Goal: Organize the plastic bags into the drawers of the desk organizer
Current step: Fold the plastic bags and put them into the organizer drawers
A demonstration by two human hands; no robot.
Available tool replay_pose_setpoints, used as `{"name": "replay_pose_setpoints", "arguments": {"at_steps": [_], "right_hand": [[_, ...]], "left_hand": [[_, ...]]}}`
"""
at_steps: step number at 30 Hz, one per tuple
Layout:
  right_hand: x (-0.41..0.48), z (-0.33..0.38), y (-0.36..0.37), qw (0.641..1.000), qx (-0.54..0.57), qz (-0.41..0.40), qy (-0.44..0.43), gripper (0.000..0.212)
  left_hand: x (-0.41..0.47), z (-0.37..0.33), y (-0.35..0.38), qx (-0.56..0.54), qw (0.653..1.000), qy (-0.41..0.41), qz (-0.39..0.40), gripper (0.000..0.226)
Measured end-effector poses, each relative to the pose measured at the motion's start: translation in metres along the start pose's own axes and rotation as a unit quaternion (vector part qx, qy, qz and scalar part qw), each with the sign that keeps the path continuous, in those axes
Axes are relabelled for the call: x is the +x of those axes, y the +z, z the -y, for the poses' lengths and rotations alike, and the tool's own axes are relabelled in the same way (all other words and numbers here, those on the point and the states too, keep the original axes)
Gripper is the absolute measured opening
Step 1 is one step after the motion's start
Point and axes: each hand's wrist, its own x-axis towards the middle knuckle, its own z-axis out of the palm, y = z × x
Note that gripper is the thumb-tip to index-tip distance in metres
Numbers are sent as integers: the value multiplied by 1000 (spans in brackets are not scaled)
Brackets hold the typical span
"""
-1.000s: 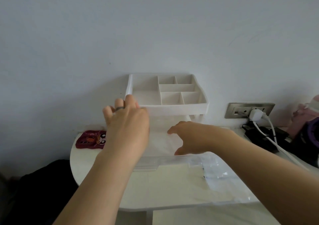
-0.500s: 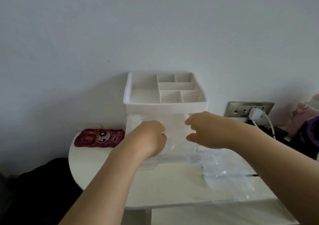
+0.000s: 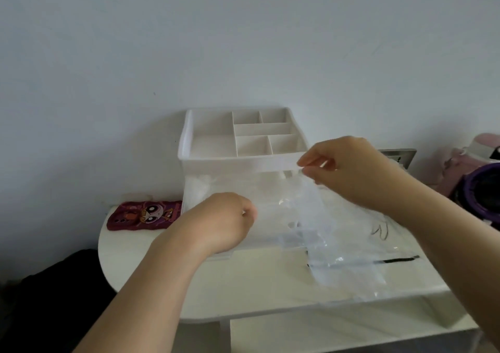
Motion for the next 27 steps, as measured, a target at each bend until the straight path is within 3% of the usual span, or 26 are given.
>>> {"name": "replay_pose_setpoints", "arguments": {"at_steps": [4, 7, 10, 12, 16, 21, 27], "right_hand": [[-22, -47, 9, 996, 5, -20, 91, 15], [-38, -79, 22, 977, -48, 126, 165, 18], [-49, -103, 35, 924, -104, 303, 207, 20], [-55, -115, 45, 906, -124, 347, 208, 20], [-59, -134, 65, 922, -158, 306, 176, 33], [-61, -151, 92, 923, -165, 315, 148, 54], [-62, -149, 98, 955, -161, 210, 136, 33]], "left_hand": [[0, -8, 3, 17, 999, -15, 30, 40], [3, -16, 3, 0, 1000, 15, -1, 36], [8, -27, 8, -9, 999, 24, 34, 43], [12, -30, 12, -23, 998, -5, 62, 50], [16, -32, 15, -28, 998, -14, 50, 54], [12, -36, 18, -17, 999, 26, -40, 51], [-1, -35, 22, -50, 987, 77, -130, 40]]}}
